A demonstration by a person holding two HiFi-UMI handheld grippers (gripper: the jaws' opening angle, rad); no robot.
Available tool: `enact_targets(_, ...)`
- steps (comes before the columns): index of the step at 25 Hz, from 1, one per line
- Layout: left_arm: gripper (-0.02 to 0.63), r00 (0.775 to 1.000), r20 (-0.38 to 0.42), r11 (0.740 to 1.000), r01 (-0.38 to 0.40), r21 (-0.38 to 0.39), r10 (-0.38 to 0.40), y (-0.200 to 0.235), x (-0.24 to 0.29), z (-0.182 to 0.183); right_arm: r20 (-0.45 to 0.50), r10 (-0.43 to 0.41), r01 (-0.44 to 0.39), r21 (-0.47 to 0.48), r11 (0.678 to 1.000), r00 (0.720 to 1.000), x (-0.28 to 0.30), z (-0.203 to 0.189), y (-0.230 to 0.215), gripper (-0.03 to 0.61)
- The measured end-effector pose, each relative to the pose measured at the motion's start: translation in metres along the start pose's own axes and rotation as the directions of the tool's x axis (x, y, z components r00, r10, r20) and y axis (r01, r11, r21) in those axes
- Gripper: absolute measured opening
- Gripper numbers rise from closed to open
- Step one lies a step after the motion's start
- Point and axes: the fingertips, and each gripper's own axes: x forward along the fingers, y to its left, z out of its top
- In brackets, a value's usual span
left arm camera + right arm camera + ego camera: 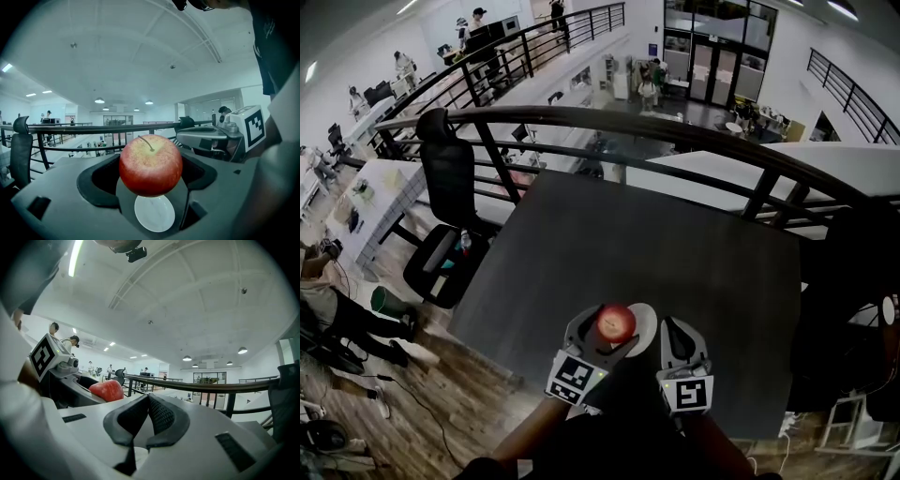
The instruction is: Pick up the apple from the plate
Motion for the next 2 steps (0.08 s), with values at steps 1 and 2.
enact_targets(1, 0.391, 1.000, 0.000, 1.000, 0.001, 0.000, -0.001, -0.0003, -0.0001, 0.0004, -0.001, -0.002, 0.002, 0.002, 1.000, 1.000, 0.0003, 0.0005, 0.0001, 0.025)
enact_targets(2, 0.391, 1.000, 0.001, 1.000, 0.003, 0.000, -0.003, -0.0006, -0.0001, 0.0008, -0.003, -0.005, 0.005, 0.003, 1.000, 1.000, 0.0007, 0.0009, 0.0002, 0.025)
